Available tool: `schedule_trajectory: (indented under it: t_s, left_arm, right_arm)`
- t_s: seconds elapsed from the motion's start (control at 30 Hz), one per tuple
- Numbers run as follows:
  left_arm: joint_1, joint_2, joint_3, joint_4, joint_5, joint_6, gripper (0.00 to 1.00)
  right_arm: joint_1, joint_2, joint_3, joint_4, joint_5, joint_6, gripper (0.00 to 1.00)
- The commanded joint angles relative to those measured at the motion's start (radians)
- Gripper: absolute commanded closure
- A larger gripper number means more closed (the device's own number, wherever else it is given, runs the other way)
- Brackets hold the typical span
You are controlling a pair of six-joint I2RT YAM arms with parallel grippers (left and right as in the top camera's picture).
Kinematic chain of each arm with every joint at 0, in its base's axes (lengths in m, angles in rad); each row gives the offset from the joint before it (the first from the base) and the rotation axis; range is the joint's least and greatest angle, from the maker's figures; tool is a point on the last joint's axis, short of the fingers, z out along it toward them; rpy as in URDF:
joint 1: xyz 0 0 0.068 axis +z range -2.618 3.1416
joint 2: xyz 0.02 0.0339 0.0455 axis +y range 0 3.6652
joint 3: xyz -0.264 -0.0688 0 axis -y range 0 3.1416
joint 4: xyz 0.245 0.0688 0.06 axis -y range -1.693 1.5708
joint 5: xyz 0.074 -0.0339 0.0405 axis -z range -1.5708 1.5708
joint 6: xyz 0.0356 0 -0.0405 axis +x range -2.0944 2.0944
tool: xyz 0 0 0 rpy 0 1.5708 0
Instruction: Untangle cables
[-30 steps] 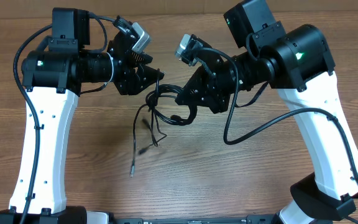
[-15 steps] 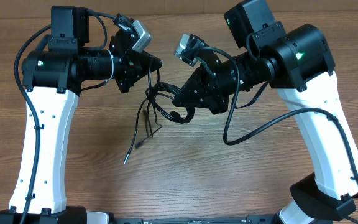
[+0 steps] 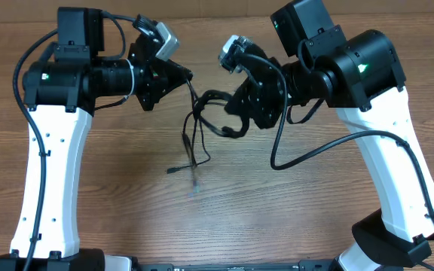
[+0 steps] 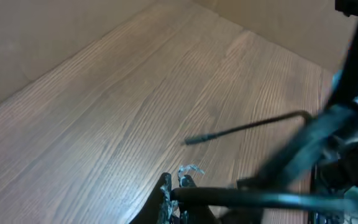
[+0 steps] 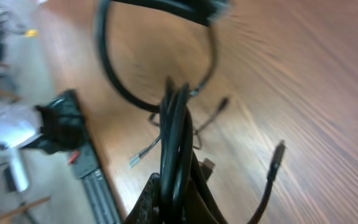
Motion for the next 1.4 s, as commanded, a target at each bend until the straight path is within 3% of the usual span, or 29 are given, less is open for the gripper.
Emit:
schedule_trajectory:
  t_s: [0.0,0.23,0.73,0.87,0.93,0.97,1.1,1.23,1.37]
  left_arm:
    - [0.021,-0.058,0.018,-0.011,0.045,-0.035,0.96]
    - [0.06,-0.169,0.018,-0.025,0.036,-0.035,0.95]
    - [0.285,-0.381,0.018,-0.064,-0.007,-0.088,0.92]
    - [0.288,-0.382,0.018,-0.083,0.006,-0.088,0.84]
    - [0.288,-0.375,0.018,-0.092,0.03,-0.099,0.67]
    - [0.288,-0.372,0.018,-0.089,0.04,-0.134,0.62]
    - [0.288,-0.356,0.018,-0.067,0.033,-0.412,0.58]
    - [0.288,-0.343,0.018,-0.073,-0.034,-0.718,0.66]
    - [0.283,-0.335,0.018,-0.084,-0.136,-0.863,0.68]
  right_arm:
    - [-0.027,-0.025,0.032,0.024,0.149,0.087,0.96]
    - [-0.156,-0.025,0.032,0.055,0.241,0.164,0.96]
    - [-0.454,-0.025,0.032,0.071,0.157,0.189,0.96]
    - [-0.457,-0.025,0.032,0.068,0.058,0.185,0.96]
    - [-0.439,-0.025,0.032,0.061,0.034,0.185,0.96]
    - [-0.43,-0.025,0.032,0.06,0.034,0.185,0.96]
    - [-0.385,-0.025,0.032,0.057,0.019,0.17,0.96]
    - [-0.34,-0.025,0.032,0.043,-0.065,0.096,0.96]
    - [-0.278,-0.025,0.032,0.03,-0.1,0.071,0.96]
